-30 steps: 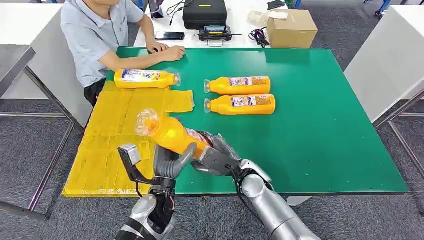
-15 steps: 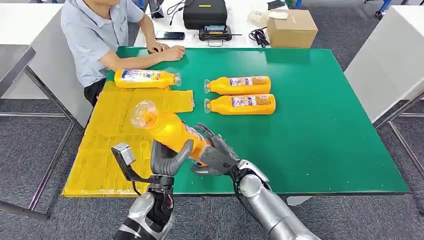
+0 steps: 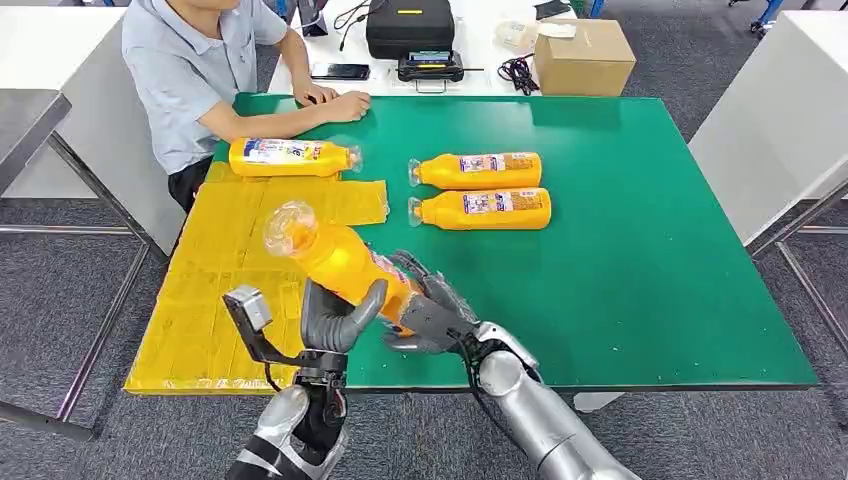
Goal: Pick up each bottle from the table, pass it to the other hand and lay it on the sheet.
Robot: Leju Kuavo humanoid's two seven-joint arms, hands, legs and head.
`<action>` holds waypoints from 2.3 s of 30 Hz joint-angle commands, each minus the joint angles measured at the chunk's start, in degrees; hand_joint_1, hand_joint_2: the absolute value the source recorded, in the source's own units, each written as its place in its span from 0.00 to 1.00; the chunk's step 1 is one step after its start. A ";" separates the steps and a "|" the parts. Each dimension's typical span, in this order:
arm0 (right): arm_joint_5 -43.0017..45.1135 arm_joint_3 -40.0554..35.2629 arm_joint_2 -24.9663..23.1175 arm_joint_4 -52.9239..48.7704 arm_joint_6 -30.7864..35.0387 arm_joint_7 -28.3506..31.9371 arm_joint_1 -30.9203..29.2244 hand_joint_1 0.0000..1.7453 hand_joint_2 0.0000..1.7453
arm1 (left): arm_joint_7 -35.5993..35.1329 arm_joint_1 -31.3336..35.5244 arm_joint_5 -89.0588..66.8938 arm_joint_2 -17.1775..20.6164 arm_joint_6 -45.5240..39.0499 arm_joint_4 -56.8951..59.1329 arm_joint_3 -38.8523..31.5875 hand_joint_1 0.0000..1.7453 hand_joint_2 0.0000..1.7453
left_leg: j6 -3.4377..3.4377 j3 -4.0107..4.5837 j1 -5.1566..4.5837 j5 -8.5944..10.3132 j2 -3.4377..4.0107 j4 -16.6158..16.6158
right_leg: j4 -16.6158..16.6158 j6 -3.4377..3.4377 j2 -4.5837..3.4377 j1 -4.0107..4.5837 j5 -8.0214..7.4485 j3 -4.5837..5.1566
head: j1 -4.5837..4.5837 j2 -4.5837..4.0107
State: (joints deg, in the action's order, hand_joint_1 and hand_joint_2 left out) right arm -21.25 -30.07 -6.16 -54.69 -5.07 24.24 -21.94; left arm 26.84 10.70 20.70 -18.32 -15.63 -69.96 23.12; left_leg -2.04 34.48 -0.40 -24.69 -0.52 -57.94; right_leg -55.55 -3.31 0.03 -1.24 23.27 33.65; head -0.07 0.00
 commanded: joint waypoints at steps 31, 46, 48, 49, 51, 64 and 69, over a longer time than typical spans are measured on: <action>-4.80 10.07 2.71 -3.70 2.17 3.23 3.90 0.00 1.00 | -25.84 14.37 -97.53 11.03 -18.48 31.78 -17.06 1.00 1.00 | 0.07 -0.04 0.07 0.04 0.04 0.01 | -0.01 0.09 0.00 0.06 0.02 -0.05 | -0.02 0.00; -5.35 11.18 3.19 -4.10 1.68 3.23 4.42 0.00 1.00 | -25.60 16.19 -95.74 10.45 -8.65 36.35 -15.33 0.00 1.00 | 0.11 -0.12 0.08 0.02 0.02 0.00 | 0.00 0.14 0.04 0.08 0.04 -0.13 | 0.00 0.00; -5.47 11.27 3.25 -4.14 1.61 3.21 4.37 0.00 1.00 | -25.56 16.34 -95.62 10.52 -7.75 36.72 -15.26 0.00 1.00 | 0.14 -0.20 0.11 -0.02 0.04 -0.01 | 0.00 0.18 0.02 0.12 0.06 -0.23 | -0.02 0.00; -5.58 11.33 3.30 -4.14 1.56 3.18 4.36 0.00 1.00 | -25.48 16.35 -95.23 10.46 -7.44 36.91 -15.44 0.00 1.00 | 0.08 -0.18 0.05 0.04 0.04 0.03 | 0.02 0.11 -0.01 0.05 0.02 -0.19 | -0.02 0.00; -5.66 11.45 3.36 -4.12 1.48 3.16 4.30 0.00 1.00 | -25.66 16.33 -95.08 10.40 -7.04 37.44 -15.36 0.00 1.00 | 0.13 -0.31 0.10 0.00 0.09 0.04 | 0.06 0.17 -0.04 0.10 0.02 -0.34 | -0.04 0.00; -6.50 12.28 3.73 -4.63 1.54 3.10 4.97 0.00 1.00 | -23.42 15.10 -94.86 10.04 -9.61 35.64 -13.06 0.00 1.00 | 0.07 -0.52 0.03 0.05 0.05 0.04 | 0.03 0.11 -0.02 0.03 0.00 -0.53 | -0.02 0.00; -6.55 12.35 3.77 -4.77 1.58 3.11 5.15 0.00 1.00 | -23.69 14.91 -94.97 9.80 -9.37 35.13 -12.80 0.00 1.00 | 0.09 -0.52 0.05 0.03 0.07 0.02 | 0.02 0.14 -0.04 0.05 0.00 -0.54 | -0.02 0.00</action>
State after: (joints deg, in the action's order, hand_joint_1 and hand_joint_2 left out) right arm -27.69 -18.56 -3.17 -60.00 -3.28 27.47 -16.04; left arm 3.19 26.84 -73.99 -8.74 -25.27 -36.89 8.09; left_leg -2.05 34.06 -0.40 -24.61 -0.56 -57.94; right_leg -55.56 -3.31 0.06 -1.25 23.25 33.19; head -0.09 0.00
